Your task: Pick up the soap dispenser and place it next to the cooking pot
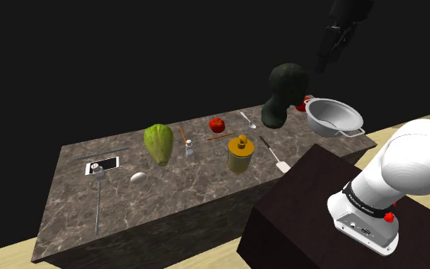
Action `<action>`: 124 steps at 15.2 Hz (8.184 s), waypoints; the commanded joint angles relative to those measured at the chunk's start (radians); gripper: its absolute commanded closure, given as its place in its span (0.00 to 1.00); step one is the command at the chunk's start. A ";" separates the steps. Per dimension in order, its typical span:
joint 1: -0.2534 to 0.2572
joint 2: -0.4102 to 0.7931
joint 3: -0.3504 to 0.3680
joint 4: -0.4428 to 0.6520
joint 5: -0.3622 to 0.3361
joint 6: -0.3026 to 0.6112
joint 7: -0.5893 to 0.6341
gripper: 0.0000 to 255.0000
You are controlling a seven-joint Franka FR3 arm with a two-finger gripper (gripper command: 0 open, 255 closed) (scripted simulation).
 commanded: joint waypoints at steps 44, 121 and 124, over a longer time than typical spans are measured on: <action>-0.042 1.108 0.046 -0.152 -0.094 1.244 0.147 0.00; -0.121 0.581 -0.033 0.044 -0.036 0.522 -0.048 1.00; -0.153 0.571 -0.079 0.035 -0.051 0.521 -0.120 1.00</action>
